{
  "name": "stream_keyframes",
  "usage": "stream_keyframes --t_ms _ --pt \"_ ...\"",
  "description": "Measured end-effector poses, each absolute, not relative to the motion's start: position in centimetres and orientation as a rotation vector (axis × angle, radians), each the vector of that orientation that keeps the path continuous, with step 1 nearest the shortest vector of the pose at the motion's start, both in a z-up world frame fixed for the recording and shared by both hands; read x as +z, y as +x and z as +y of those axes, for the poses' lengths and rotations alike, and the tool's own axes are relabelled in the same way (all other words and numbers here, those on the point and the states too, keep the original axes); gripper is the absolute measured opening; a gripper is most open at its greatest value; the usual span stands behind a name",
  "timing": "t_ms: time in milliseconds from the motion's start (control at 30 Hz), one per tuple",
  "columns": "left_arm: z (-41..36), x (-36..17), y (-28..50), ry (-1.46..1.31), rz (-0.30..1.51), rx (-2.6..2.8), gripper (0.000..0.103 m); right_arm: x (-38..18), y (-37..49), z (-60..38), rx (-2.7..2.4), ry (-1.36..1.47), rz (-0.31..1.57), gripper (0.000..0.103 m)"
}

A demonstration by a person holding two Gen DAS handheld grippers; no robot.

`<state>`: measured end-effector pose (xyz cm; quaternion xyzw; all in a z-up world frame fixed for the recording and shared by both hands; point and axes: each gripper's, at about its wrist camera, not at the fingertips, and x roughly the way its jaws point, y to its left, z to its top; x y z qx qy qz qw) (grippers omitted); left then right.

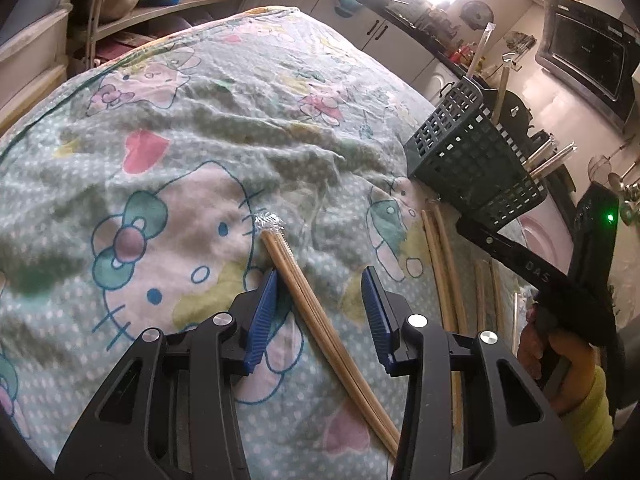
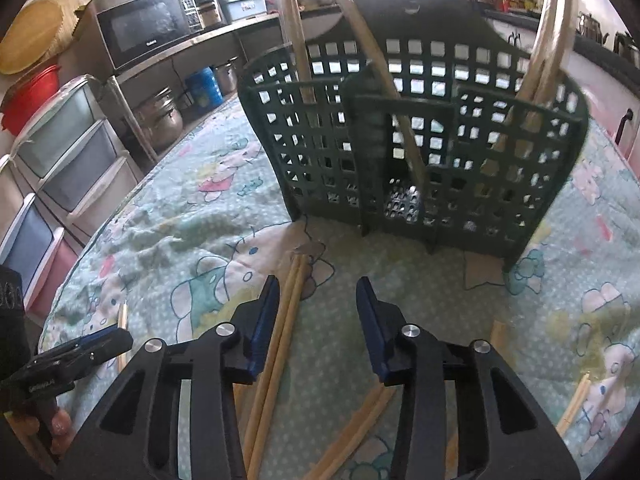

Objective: Organize utensils
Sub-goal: 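Close the left gripper on a bamboo chopstick while the right gripper grasps another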

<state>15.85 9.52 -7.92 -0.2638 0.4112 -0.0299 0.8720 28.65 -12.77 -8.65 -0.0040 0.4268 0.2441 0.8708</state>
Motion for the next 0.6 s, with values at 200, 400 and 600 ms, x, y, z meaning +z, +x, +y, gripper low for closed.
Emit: stream_keyframes --t_ms 200,400,600 --pt "9.7 -8.0 16.5 -0.558 0.854 -0.077 0.034 -9.4 29.5 -11.8 0.51 -0.015 0.911 0.035" --pt "9.5 -8.0 17.0 -0.536 0.855 -0.077 0.035 -9.9 30.5 -10.7 0.491 -0.016 0.917 0.031" --pt "9.5 -7.9 17.6 -0.526 0.858 -0.083 0.038 -10.2 31.5 -10.5 0.443 -0.027 0.913 0.024"
